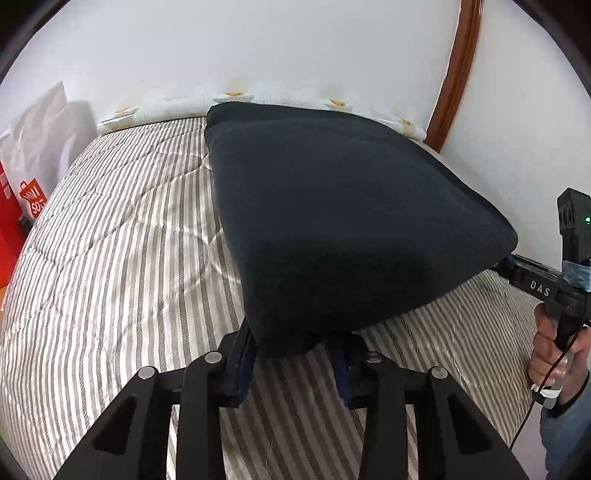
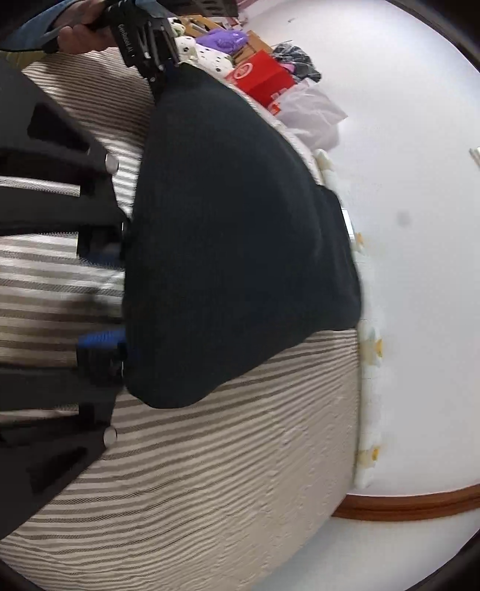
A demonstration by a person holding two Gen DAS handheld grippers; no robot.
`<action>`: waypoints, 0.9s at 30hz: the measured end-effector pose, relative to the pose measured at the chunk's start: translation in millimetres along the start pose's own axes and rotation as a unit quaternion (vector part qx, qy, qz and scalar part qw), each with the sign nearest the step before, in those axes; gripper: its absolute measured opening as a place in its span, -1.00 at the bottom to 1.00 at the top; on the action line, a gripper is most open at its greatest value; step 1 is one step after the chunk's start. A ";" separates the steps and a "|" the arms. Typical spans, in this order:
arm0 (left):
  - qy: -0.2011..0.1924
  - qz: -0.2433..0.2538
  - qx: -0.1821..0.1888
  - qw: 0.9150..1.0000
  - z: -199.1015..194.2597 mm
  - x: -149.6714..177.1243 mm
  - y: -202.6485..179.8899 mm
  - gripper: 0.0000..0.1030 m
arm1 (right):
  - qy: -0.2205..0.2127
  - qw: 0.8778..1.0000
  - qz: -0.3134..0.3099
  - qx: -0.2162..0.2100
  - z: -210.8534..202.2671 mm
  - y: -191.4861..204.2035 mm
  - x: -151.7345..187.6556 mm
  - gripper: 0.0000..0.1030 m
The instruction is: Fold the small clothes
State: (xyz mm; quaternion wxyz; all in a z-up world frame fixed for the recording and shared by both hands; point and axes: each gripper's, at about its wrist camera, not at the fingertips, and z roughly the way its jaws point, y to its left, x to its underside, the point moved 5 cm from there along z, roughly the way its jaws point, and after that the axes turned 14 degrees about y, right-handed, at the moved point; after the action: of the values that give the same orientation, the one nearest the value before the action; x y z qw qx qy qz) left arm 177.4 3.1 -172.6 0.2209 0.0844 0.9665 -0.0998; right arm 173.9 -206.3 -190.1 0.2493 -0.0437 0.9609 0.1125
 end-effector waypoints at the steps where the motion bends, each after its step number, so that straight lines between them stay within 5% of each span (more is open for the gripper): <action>1: -0.002 0.000 0.001 1.000 0.5 -2.1 0.6 -0.37 | -0.004 1.000 -0.001 -0.001 -0.6 -0.2 -3.6 -0.69; 12: 0.007 -0.034 0.007 0.999 25.0 -56.8 12.0 -0.41 | -0.010 0.999 0.047 -0.013 28.5 -18.5 -58.7 -0.72; 17: 0.012 -0.037 0.011 0.999 24.3 -46.2 13.1 -0.47 | 0.000 1.000 0.016 0.015 26.9 -16.4 -48.0 -0.73; 21: 0.010 -0.053 0.028 0.998 15.4 -34.6 21.4 -0.79 | 0.012 1.000 -0.002 0.028 14.8 -19.6 -36.3 -0.83; 27: 0.000 -0.058 0.016 0.998 -6.6 -17.5 31.1 -0.82 | -0.019 0.999 -0.037 0.035 -33.5 -22.5 -31.3 -0.81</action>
State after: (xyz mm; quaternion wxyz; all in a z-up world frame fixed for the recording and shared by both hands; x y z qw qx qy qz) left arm 196.7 32.6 -163.8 0.2137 0.0315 0.9680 -0.1277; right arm 188.6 -235.3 -150.7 0.2729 -0.0685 0.9570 0.0705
